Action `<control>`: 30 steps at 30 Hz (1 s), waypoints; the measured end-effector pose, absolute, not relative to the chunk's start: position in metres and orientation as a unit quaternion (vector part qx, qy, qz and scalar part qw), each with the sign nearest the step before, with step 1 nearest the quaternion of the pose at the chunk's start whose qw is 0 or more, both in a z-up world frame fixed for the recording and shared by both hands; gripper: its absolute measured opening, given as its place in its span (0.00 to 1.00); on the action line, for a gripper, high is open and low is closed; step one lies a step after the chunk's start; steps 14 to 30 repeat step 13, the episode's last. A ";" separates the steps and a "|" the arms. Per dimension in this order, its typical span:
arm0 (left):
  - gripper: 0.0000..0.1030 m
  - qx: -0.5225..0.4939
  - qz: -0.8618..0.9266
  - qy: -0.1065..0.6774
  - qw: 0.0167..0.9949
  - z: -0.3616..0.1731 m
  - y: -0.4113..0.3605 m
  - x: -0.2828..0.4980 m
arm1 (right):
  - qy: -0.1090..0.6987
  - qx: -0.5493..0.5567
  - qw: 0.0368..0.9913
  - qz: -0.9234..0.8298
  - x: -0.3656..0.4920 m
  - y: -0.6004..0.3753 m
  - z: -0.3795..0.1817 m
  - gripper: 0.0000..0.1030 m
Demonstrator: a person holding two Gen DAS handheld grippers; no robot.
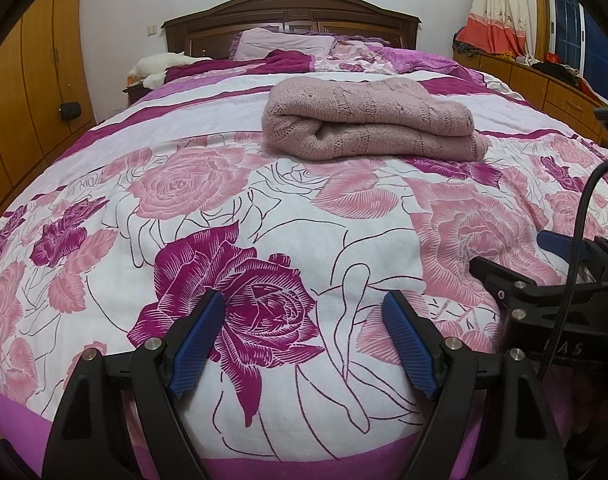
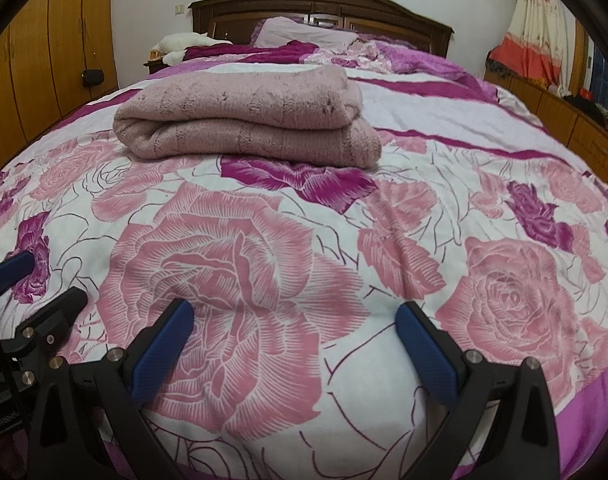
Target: Fold small clothes
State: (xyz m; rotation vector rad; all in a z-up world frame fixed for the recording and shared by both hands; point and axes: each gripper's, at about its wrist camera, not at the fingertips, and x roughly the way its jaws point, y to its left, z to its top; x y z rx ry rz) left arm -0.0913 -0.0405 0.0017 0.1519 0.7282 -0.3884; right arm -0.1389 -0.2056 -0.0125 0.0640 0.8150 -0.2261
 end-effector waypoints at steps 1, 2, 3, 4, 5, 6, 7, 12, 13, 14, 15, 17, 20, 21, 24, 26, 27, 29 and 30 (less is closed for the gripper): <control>0.59 0.074 -0.189 0.353 0.913 0.002 -0.041 -0.091 | 0.396 0.035 0.911 -0.107 -0.138 -0.207 -0.013 0.99; 0.59 0.074 -0.189 0.353 0.913 0.002 -0.041 -0.091 | 0.397 0.036 0.911 -0.105 -0.135 -0.208 -0.013 0.99; 0.59 0.074 -0.189 0.353 0.913 0.002 -0.041 -0.091 | 0.396 0.034 0.911 -0.105 -0.132 -0.207 -0.014 0.99; 0.59 0.074 -0.188 0.353 0.914 0.002 -0.041 -0.091 | 0.396 0.033 0.912 -0.105 -0.132 -0.207 -0.014 0.99; 0.60 0.074 -0.189 0.353 0.913 0.002 -0.041 -0.092 | 0.396 0.033 0.912 -0.105 -0.131 -0.207 -0.015 0.99; 0.60 0.074 -0.189 0.353 0.913 0.002 -0.041 -0.091 | 0.396 0.033 0.912 -0.105 -0.131 -0.207 -0.015 0.99; 0.60 0.074 -0.189 0.353 0.913 0.002 -0.041 -0.091 | 0.396 0.033 0.912 -0.106 -0.131 -0.206 -0.015 0.99; 0.60 0.073 -0.189 0.353 0.913 0.002 -0.041 -0.091 | 0.395 0.031 0.912 -0.107 -0.128 -0.205 -0.015 0.99; 0.60 0.073 -0.189 0.353 0.914 0.002 -0.041 -0.091 | 0.394 0.031 0.912 -0.107 -0.128 -0.205 -0.015 0.99; 0.60 0.073 -0.189 0.353 0.914 0.002 -0.041 -0.091 | 0.394 0.031 0.912 -0.107 -0.128 -0.205 -0.015 0.99; 0.60 0.073 -0.189 0.353 0.914 0.002 -0.041 -0.091 | 0.394 0.031 0.912 -0.107 -0.128 -0.205 -0.015 0.99; 0.60 0.073 -0.189 0.353 0.914 0.002 -0.041 -0.091 | 0.394 0.031 0.912 -0.107 -0.128 -0.205 -0.015 0.99; 0.60 0.073 -0.189 0.353 0.914 0.002 -0.041 -0.091 | 0.394 0.031 0.912 -0.107 -0.128 -0.205 -0.015 0.99; 0.60 0.073 -0.189 0.353 0.914 0.002 -0.041 -0.091 | 0.394 0.031 0.912 -0.107 -0.128 -0.205 -0.015 0.99; 0.60 0.073 -0.189 0.353 0.914 0.002 -0.041 -0.091 | 0.394 0.031 0.912 -0.107 -0.128 -0.205 -0.015 0.99; 0.60 0.073 -0.189 0.353 0.914 0.002 -0.041 -0.091 | 0.394 0.031 0.912 -0.107 -0.128 -0.205 -0.015 0.99; 0.60 0.073 -0.189 0.353 0.914 0.002 -0.041 -0.091 | 0.394 0.031 0.912 -0.107 -0.128 -0.205 -0.015 0.99; 0.60 0.073 -0.189 0.353 0.914 0.002 -0.041 -0.091 | 0.394 0.031 0.912 -0.107 -0.128 -0.205 -0.015 0.99; 0.60 0.073 -0.189 0.353 0.914 0.002 -0.041 -0.091 | 0.394 0.031 0.912 -0.107 -0.128 -0.205 -0.015 0.99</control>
